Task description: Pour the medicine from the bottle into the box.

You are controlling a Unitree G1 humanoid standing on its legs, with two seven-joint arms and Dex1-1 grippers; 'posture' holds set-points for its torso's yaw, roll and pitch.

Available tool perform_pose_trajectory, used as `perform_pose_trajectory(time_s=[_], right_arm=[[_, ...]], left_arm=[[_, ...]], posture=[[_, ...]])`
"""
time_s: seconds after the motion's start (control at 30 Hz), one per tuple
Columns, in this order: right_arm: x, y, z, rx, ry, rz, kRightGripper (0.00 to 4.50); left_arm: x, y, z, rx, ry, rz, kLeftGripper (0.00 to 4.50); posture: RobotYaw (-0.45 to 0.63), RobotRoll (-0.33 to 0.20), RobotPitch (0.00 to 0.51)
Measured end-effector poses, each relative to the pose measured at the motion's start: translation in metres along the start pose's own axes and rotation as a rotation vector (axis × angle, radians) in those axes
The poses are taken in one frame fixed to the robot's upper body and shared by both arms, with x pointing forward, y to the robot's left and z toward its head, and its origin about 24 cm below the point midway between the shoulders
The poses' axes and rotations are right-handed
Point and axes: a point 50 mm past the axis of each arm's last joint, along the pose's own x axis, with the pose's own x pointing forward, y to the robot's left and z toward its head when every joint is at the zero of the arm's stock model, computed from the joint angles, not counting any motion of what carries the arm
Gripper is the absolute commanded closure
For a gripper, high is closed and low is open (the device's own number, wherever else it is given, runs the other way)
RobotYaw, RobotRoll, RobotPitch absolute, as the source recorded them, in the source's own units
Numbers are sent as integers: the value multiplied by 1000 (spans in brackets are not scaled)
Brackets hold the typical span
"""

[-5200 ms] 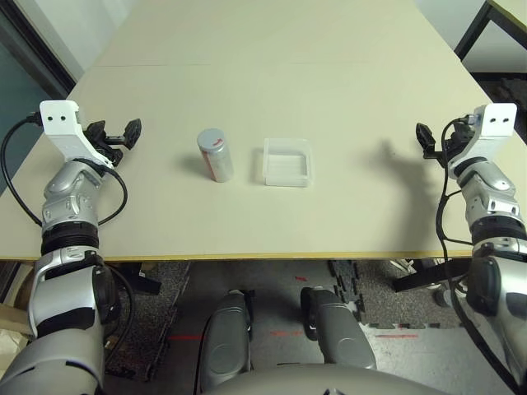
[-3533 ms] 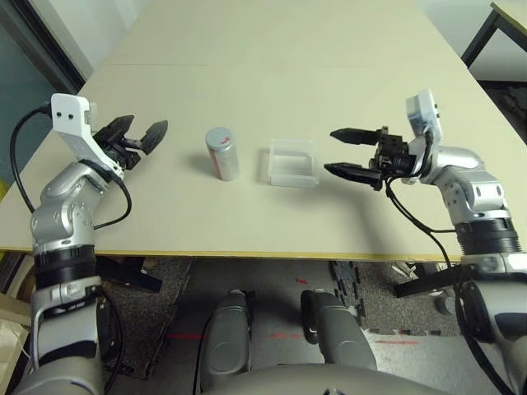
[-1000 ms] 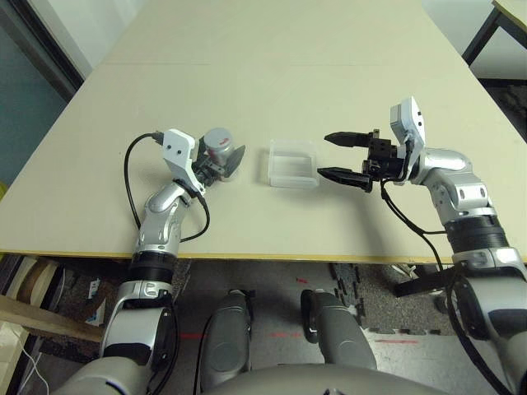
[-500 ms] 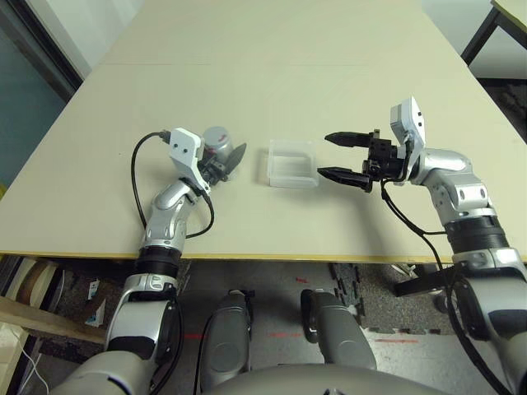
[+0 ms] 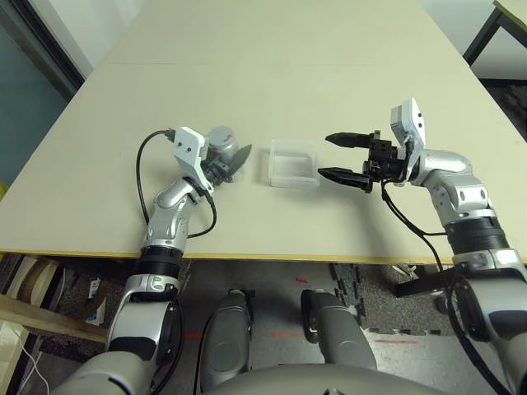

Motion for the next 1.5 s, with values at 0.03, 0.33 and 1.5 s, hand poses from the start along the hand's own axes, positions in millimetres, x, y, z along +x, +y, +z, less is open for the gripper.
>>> perform_pose_trajectory(time_s=[0.03,0.33,1.5], right_arm=[[1,0,2,2,-5,6,0],[20,-7,24,66,-45,66,0],[99,-2,48,111,-51,281,0]], left_arm=[[1,-2,4,-5,-1,-24,1822],[3,-18,15,-40,71,-232,1822],[25,-28,28,2,77,-385,1822]], posture=[[-48,0,139],[-60,0,119],[-49,0,119]])
